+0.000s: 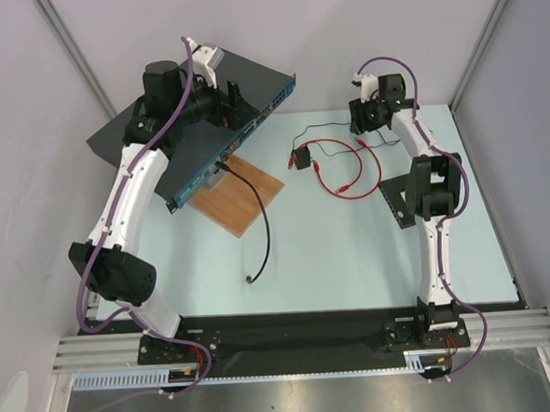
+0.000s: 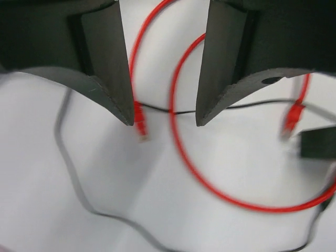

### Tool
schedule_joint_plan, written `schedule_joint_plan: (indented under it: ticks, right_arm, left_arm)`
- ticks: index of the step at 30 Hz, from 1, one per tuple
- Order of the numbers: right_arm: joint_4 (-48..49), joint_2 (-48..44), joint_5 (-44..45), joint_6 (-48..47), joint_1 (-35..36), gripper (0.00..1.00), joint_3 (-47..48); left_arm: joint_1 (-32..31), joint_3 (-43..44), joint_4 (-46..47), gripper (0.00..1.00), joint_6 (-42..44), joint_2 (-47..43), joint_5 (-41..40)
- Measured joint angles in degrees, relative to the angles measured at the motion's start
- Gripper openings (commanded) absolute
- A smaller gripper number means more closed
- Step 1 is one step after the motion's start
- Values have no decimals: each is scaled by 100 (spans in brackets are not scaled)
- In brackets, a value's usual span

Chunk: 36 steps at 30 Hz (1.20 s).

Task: Insert the plug into the switch port

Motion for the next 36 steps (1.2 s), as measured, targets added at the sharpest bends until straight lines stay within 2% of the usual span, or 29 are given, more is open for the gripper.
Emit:
schedule_joint_plan:
  ticks: [11,21,24,25,27,28,29,36]
  right_arm:
    - [1115,533,1263,455,-496,49,101]
    - [929,1012,1349,348,-623,47,269]
    - [754,1016,1270,249,-621,43,339]
    - [710,1016,1241,214,-614,41,350]
    - [575,1016,1191,118,-603,15,398]
    - [496,1016,1152,76,-599,5,424]
    - [409,1016,1115,22,-584,0,448]
    - [-90,905,612,44,-557,0,479]
  left_arm:
    - [0,2,4,91,-35,0,-24]
    - [0,2,0,91,-50,0,-142]
    - [0,2,0,91,-61,0,-151]
    - [0,2,-2,90,-61,0,-149]
    - [0,2,-2,90,-79,0,-146]
    - [0,2,-2,90,-96,0,-146]
    - [0,2,-2,90,-109,0,-144]
    - [-2,2,175,89,-413,0,68]
